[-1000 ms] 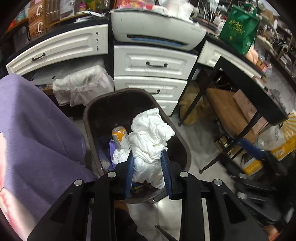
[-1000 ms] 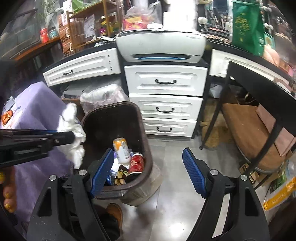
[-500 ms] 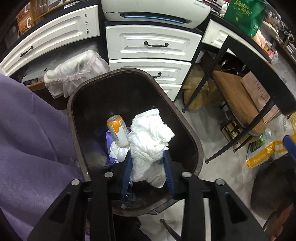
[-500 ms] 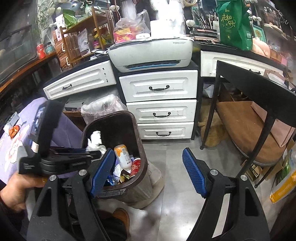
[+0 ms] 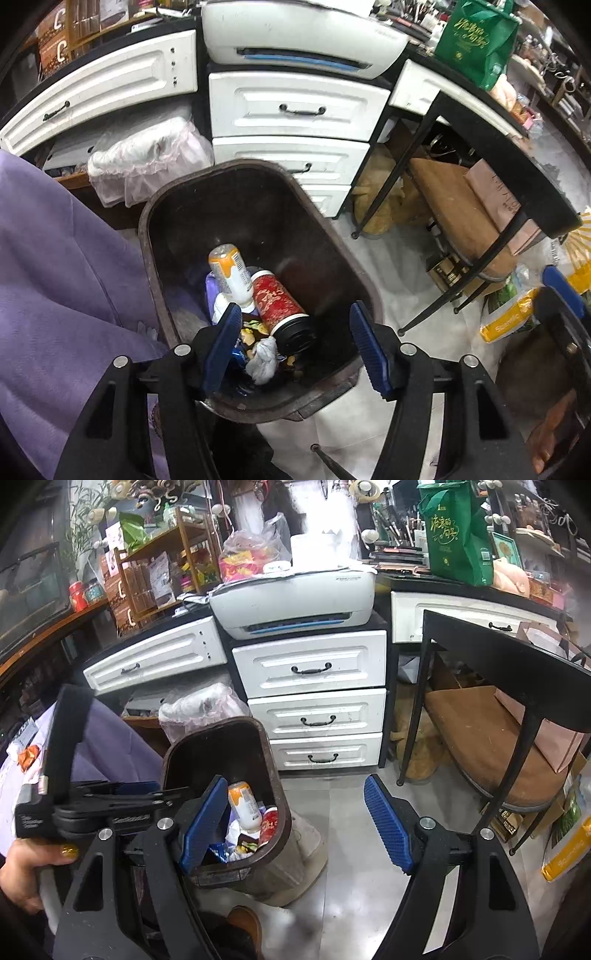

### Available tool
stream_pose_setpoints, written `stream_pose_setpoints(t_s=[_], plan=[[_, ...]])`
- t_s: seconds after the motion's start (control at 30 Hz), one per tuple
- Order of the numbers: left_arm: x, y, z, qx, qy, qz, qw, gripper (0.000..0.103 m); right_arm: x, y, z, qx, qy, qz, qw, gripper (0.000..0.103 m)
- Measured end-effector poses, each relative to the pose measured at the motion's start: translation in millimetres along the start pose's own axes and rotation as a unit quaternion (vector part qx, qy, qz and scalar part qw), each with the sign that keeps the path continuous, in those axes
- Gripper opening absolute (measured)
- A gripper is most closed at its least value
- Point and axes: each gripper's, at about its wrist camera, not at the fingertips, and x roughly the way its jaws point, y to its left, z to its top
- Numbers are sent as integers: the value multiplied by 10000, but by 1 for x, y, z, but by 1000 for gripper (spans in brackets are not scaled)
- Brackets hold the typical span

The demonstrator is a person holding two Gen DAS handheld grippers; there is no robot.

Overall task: Collect trash
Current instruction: 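Lower the white tissue into the bin and open the left tool, then move both tools back over the table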

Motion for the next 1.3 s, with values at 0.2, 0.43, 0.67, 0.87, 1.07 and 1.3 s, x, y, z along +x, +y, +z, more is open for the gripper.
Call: stream_pose_setpoints(t_s=[0.2, 0.43, 0.67, 0.87, 1.07, 1.3], plan=[[-38, -4, 0, 48, -283, -161, 9995, 68, -2, -4, 8, 128, -111, -134, 9998, 83], [-97, 15, -5, -4, -793, -275, 9965, 80, -2, 23, 15, -60, -115, 33, 9999, 83], [-156, 65, -16, -153, -1364, 228, 9903, 97, 6, 80, 22, -372, 119, 733, 9965, 83], [-196, 136, -21, -654, -1702, 935, 9788, 98, 8, 152, 21, -899, 277, 1317, 9868, 83], [-240, 215, -10, -1250, -2003, 2079, 9492, 98, 0, 218, 16, -1481, 305, 1697, 9738, 83], [-259, 309, -7, -1945, -1692, 2598, 9306, 97, -7, 269, 15, -1859, 308, 1887, 9638, 83]])
